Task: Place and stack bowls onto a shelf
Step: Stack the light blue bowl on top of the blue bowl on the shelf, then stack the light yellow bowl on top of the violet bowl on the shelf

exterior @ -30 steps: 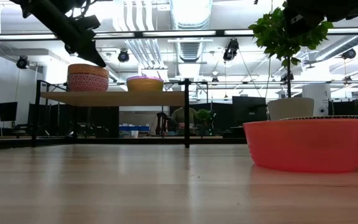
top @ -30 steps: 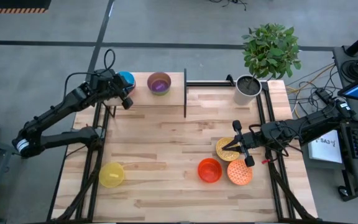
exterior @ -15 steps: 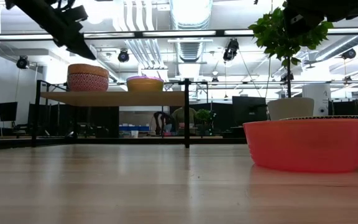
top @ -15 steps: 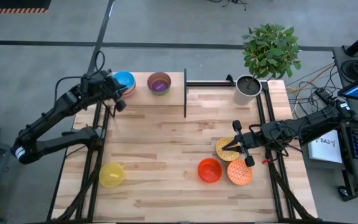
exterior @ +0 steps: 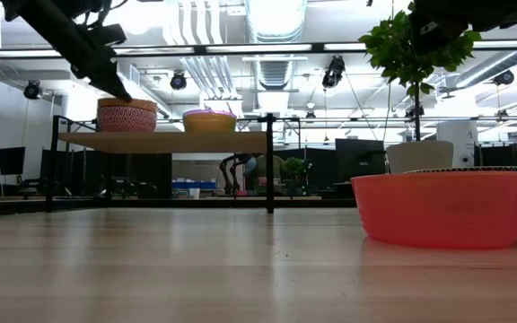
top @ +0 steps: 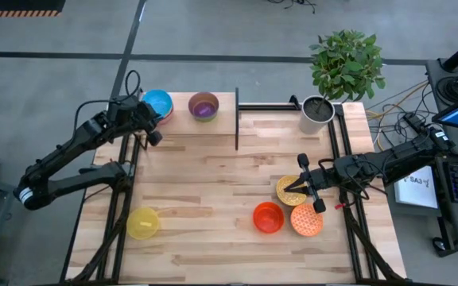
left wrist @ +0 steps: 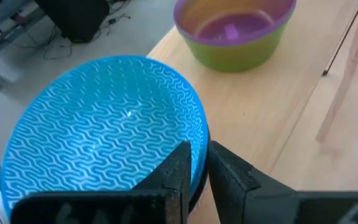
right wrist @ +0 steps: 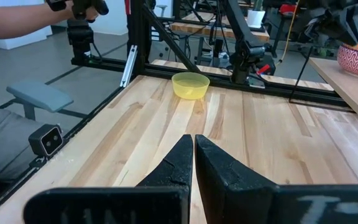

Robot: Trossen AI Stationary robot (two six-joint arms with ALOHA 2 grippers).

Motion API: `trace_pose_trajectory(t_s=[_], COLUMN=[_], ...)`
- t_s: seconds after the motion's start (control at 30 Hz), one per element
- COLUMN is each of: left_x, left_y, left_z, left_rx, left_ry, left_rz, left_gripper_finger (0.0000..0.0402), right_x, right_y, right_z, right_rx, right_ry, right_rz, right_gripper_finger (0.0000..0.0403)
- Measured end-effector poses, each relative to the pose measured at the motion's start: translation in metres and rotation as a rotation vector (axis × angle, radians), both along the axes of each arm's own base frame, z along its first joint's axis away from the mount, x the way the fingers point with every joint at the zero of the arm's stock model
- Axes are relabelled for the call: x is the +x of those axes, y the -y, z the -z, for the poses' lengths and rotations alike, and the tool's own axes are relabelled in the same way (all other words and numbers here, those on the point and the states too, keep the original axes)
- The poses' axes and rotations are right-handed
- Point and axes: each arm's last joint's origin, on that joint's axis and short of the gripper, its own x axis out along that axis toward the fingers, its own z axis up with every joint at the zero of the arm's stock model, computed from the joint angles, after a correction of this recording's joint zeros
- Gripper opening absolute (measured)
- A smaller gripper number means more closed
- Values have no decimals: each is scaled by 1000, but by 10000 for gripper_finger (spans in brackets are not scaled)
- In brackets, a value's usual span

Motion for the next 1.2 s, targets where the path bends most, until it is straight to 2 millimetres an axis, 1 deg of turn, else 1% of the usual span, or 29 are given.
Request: trace_pose_trajectory(t_s=[0.13,0.23,0.33,0.43,0.53,0.63,0.77,1.0,1.13,1.2], left_x=[-1,-2,-5,-9,-12,-12,-7,7,16,20], left_y=[1,6,13,20,26,30,34,39,45,49], left_z=[-6,-17,-26,-34,-35,-33,-25,-4,5,6], left_rx=[-6,-15,-48,-74,-93,-83,-74,-114,-149,-161], left_ry=[43,124,219,327,401,460,558,657,692,700], left_rz=[2,53,113,147,166,196,250,353,418,455], left_gripper_finger=[36,36,36,36,36,36,36,36,36,36], right_x=[0,1,4,9,18,29,47,69,76,79], right_y=[0,2,2,1,0,-3,-9,-15,-18,-19], right_z=[0,0,3,8,14,17,9,-4,-9,-11], right_rx=[12,54,102,157,191,222,272,318,326,333], right_ry=[-3,-15,-43,-75,-95,-135,-181,-496,-657,-739], right_rz=[18,82,108,152,213,246,269,399,483,519], right_gripper_finger=[9,9,9,9,9,9,9,9,9,9])
